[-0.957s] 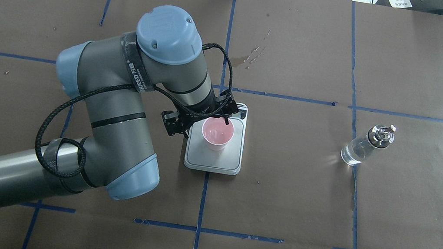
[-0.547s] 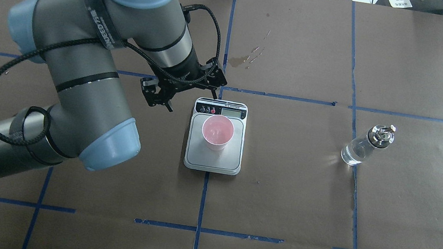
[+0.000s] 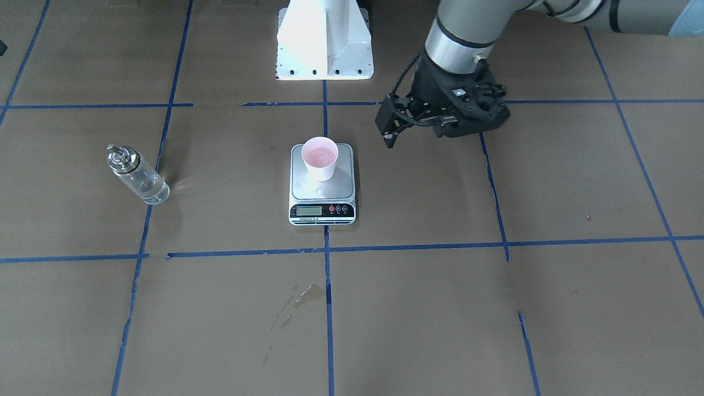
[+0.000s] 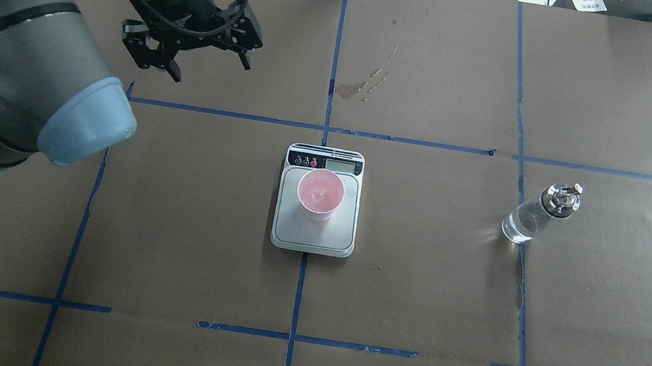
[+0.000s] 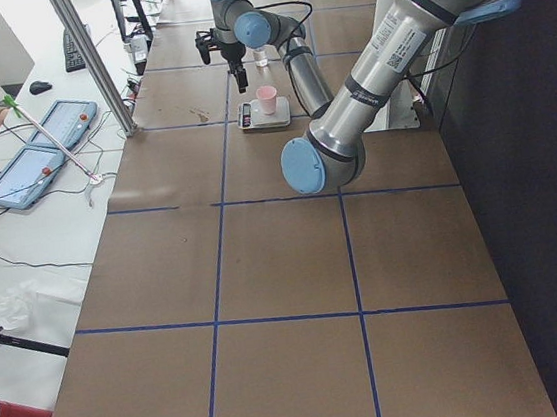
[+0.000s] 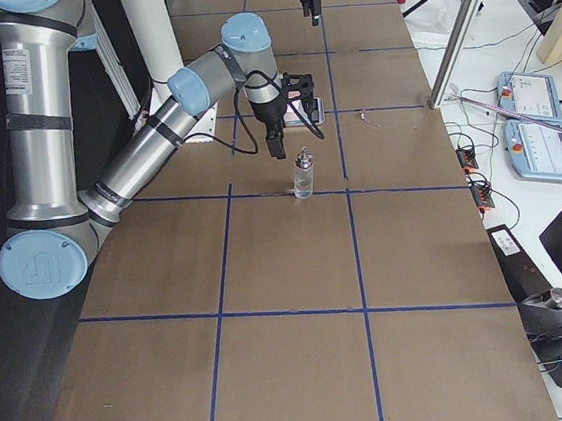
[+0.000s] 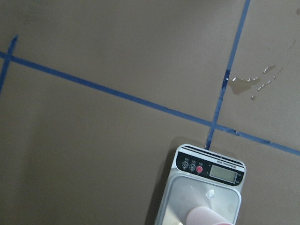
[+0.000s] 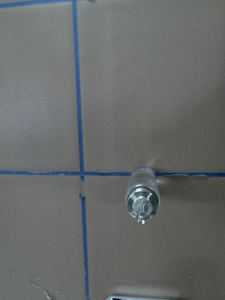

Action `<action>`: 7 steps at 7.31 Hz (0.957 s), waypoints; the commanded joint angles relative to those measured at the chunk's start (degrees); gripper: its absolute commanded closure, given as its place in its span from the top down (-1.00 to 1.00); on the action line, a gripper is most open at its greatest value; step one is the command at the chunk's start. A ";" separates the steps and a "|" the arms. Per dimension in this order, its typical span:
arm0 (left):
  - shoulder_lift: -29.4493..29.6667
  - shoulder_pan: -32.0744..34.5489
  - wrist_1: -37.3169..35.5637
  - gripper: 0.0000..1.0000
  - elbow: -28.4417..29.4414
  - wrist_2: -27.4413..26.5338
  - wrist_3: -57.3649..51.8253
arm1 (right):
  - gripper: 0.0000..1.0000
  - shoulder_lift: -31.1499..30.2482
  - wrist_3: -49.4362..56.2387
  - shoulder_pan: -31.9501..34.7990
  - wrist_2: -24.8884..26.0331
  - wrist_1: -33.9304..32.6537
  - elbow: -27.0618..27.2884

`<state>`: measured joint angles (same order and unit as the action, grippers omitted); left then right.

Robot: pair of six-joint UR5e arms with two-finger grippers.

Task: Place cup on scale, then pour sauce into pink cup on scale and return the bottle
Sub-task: 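Withdraw the left arm while the right gripper reaches to the glass bottle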

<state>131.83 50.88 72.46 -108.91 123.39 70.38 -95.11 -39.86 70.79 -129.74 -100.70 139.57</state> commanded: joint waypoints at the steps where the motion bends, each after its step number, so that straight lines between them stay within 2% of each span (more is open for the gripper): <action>1: -4.99 6.57 -2.57 1.00 -3.05 0.01 -11.70 | 0.99 -1.99 -16.76 -10.54 12.71 12.57 0.52; 2: -7.27 8.95 -4.42 1.00 -3.93 0.01 -18.71 | 0.99 -5.32 -20.66 -15.45 18.42 18.81 0.52; 3: -9.81 12.11 -4.52 1.00 -4.20 0.01 -24.44 | 1.00 -8.92 -26.44 -22.03 27.26 25.40 0.52; 4: -12.62 14.66 -4.52 1.00 -4.20 -0.07 -30.59 | 1.00 -10.00 -30.68 -30.01 37.36 26.77 0.44; 6: -18.17 20.46 -4.43 1.00 -3.85 -0.08 -45.70 | 1.00 -10.62 -35.43 -41.28 50.83 26.96 0.17; 7: -19.06 20.75 -4.43 1.00 -3.07 -0.08 -48.29 | 1.00 -10.62 -39.81 -46.74 57.17 27.04 -1.39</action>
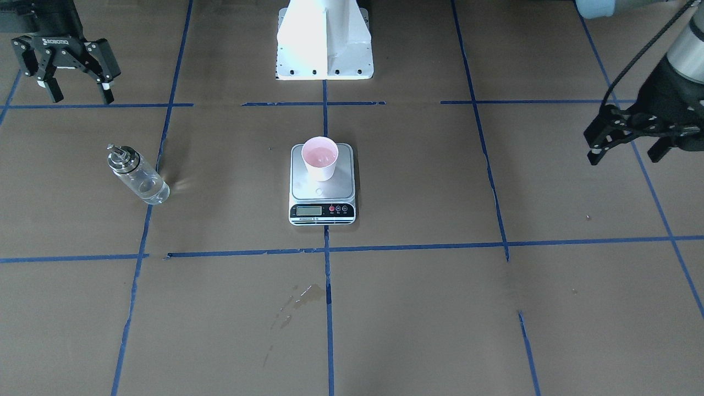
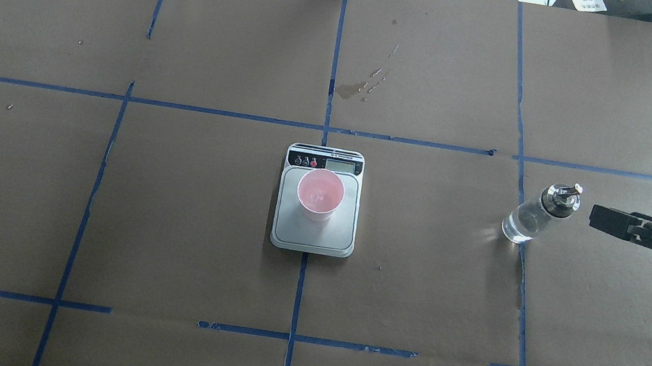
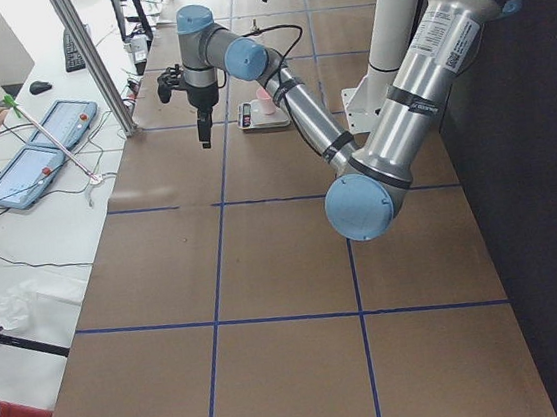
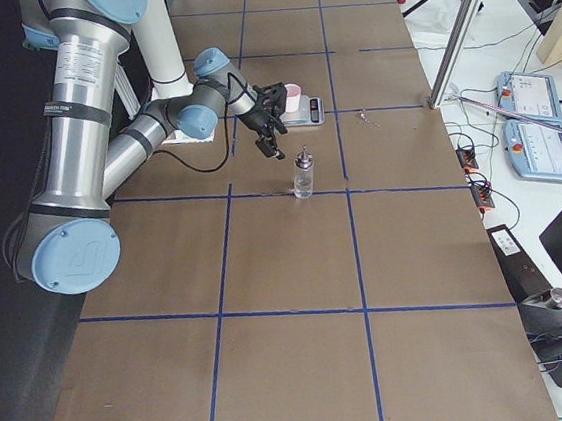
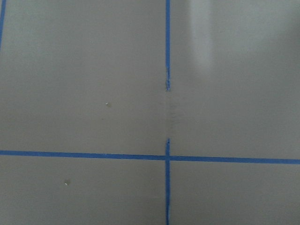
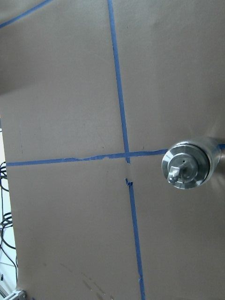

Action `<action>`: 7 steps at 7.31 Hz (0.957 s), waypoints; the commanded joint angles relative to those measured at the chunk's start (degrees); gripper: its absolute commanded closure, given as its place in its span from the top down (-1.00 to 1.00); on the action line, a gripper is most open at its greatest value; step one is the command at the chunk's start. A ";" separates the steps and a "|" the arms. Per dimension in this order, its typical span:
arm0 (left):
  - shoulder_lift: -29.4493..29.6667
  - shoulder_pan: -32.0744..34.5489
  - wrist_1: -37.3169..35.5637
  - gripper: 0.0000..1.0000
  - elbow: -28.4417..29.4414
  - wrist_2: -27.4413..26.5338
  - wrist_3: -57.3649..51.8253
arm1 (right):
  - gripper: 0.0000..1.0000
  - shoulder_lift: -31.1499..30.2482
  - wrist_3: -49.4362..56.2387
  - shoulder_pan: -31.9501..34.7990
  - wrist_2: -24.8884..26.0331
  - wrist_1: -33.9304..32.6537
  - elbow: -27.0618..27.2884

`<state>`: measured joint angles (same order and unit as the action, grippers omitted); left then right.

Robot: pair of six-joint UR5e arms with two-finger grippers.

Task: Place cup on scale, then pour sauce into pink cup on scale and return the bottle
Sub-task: 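Withdraw the left arm while the right gripper reaches to the glass bottle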

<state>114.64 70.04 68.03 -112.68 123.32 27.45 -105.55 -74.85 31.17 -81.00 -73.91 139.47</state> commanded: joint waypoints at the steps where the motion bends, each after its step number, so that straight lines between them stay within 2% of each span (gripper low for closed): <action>1: -3.53 1.59 0.26 1.00 1.23 0.17 -8.09 | 1.00 0.25 -7.47 -11.44 16.58 0.35 -3.74; 2: -4.67 1.68 0.44 1.00 1.23 0.26 -10.03 | 1.00 0.86 -8.37 -13.92 22.84 0.87 -7.85; 4: -4.95 1.94 0.44 1.00 1.32 0.26 -10.66 | 1.00 3.15 -7.77 -16.12 31.21 9.35 -18.92; 5: -5.04 1.94 0.44 1.00 1.32 0.17 -10.75 | 1.00 4.02 -7.50 -16.57 32.99 13.49 -22.28; 7: -5.04 1.94 0.44 1.00 1.41 0.26 -10.75 | 1.00 5.08 -7.59 -17.63 34.50 14.06 -23.71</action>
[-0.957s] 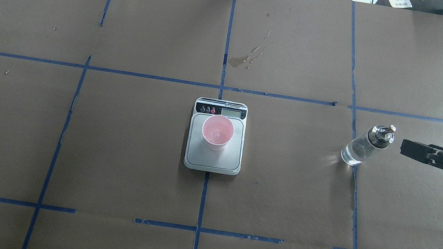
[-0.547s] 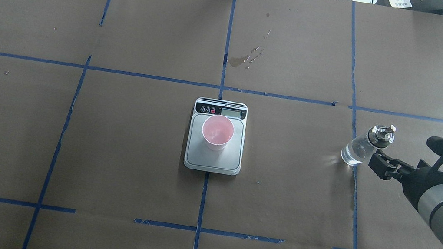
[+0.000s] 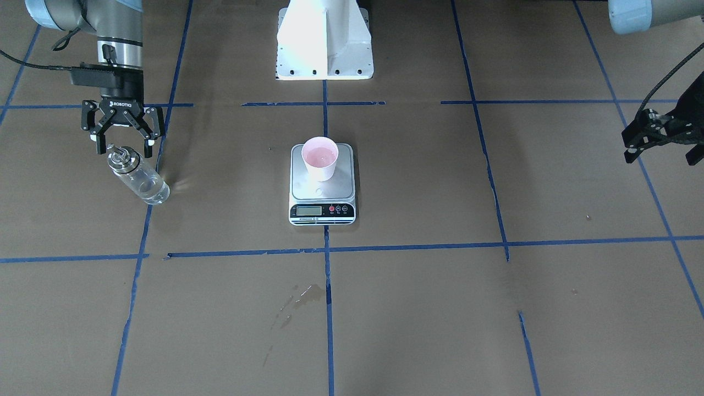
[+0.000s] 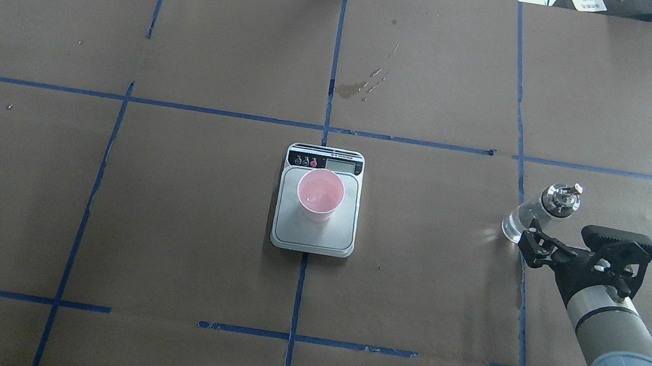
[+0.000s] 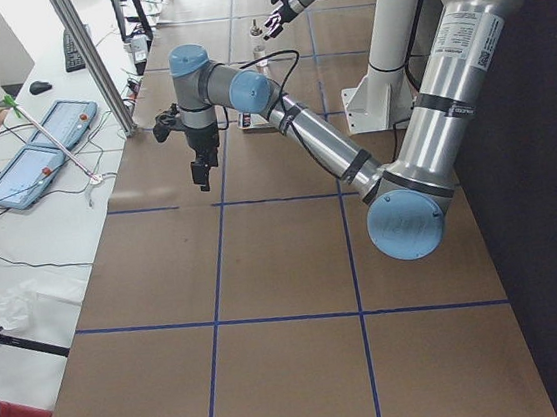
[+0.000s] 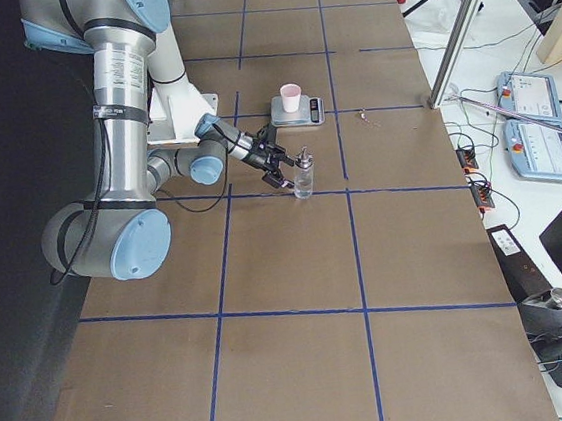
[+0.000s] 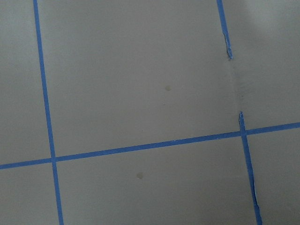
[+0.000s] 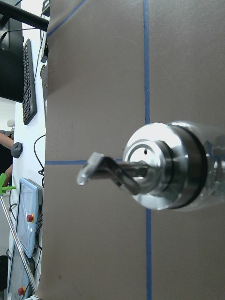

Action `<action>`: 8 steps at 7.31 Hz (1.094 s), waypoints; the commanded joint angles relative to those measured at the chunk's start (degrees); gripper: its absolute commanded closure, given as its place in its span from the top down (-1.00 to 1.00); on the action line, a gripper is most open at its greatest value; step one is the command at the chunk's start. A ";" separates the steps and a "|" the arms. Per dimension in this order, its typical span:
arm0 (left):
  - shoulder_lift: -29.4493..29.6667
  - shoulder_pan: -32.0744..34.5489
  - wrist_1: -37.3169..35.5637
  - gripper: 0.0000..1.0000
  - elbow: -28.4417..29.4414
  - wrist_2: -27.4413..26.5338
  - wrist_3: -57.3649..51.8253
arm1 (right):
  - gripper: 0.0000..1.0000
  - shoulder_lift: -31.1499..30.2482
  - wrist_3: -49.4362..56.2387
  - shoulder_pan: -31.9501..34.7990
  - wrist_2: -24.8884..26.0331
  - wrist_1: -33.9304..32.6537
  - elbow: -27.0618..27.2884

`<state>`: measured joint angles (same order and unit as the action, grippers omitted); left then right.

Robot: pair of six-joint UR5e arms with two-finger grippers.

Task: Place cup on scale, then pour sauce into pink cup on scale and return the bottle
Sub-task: 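Withdraw the left arm while the right gripper reaches to the glass bottle, then close the right gripper on the glass bottle and lift it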

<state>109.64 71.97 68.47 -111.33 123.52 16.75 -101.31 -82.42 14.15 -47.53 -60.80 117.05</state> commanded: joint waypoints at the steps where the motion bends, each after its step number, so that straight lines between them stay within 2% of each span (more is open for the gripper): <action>1: -0.04 -0.08 0.00 1.00 0.15 0.06 0.04 | 1.00 3.29 -0.02 -0.70 1.65 0.95 -3.30; 8: -0.04 0.01 0.00 1.00 0.33 -0.03 -0.04 | 1.00 7.25 4.72 2.01 2.53 0.95 -9.11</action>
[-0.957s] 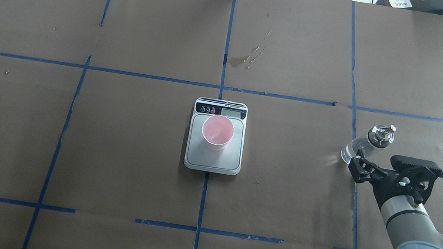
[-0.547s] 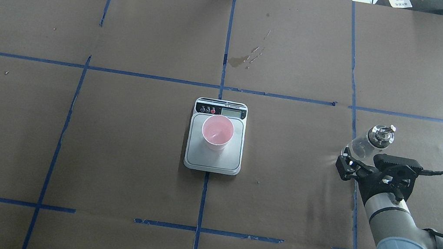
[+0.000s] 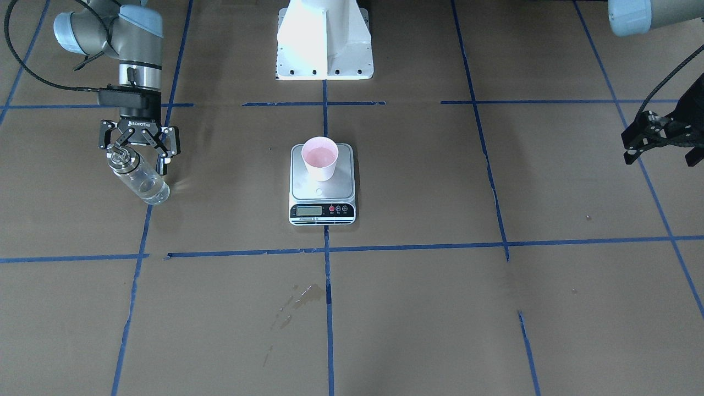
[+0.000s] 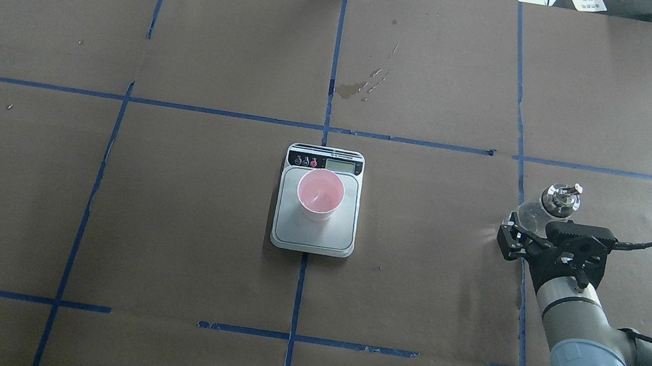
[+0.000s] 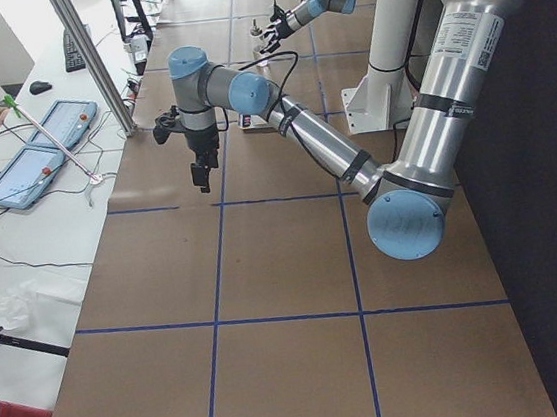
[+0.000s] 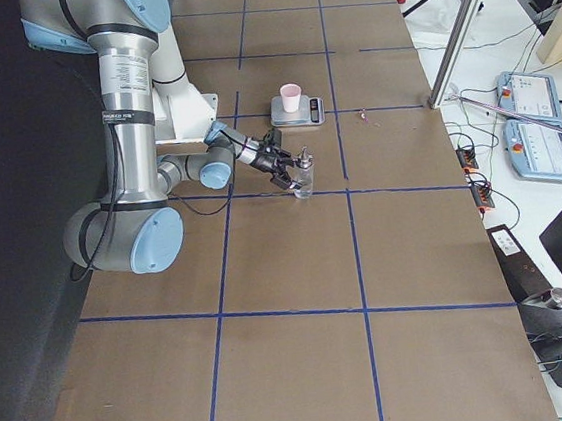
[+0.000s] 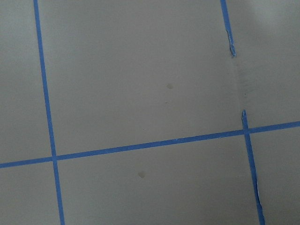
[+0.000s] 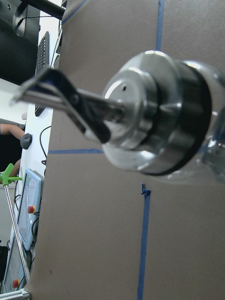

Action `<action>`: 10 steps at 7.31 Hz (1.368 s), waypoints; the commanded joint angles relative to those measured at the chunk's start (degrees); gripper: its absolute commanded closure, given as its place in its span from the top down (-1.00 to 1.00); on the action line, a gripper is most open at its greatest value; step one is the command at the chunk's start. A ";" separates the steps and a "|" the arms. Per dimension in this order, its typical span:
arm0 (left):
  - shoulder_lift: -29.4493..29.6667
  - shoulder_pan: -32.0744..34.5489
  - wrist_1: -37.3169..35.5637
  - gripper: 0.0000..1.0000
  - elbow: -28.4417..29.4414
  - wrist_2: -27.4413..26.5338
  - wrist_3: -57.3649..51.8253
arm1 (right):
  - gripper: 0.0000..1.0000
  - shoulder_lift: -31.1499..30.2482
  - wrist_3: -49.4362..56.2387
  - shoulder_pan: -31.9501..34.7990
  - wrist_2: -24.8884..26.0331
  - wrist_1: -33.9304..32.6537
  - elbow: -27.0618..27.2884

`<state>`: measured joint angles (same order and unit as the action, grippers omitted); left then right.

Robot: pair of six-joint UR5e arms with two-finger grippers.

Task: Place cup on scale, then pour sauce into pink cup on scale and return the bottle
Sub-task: 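Close the right gripper on the glass bottle and lift it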

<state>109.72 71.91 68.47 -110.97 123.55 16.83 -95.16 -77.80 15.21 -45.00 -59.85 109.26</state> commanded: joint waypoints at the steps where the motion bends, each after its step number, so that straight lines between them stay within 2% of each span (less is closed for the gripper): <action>1: -0.12 0.08 0.00 1.00 -0.13 -0.16 -0.13 | 1.00 1.72 0.10 1.31 0.00 0.00 -1.85; 3: -0.12 0.08 0.00 1.00 -0.13 -0.33 -0.13 | 0.96 1.81 0.10 1.83 -0.35 0.00 -2.21; 4: -0.04 0.08 0.00 1.00 -0.21 -0.07 0.13 | -0.41 2.77 0.10 2.01 -0.26 0.00 -2.29; 5: 0.05 0.08 0.00 1.00 -0.39 -0.07 0.48 | -0.99 2.96 2.10 2.01 -0.44 0.09 -1.77; 6: 0.05 0.08 -0.09 1.00 -0.65 0.02 0.57 | -1.00 4.18 8.22 3.06 -0.87 2.87 0.76; 8: -0.12 0.34 -0.09 1.00 -0.39 0.02 -0.04 | -1.00 4.62 15.45 3.68 -2.54 3.25 5.42; 10: -2.83 0.69 0.35 1.00 -0.39 0.02 -3.87 | -1.00 9.88 25.38 4.30 -3.25 3.16 6.93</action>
<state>108.80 72.38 68.52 -111.32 123.50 15.79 -88.05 -57.71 19.16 -47.89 -56.71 115.34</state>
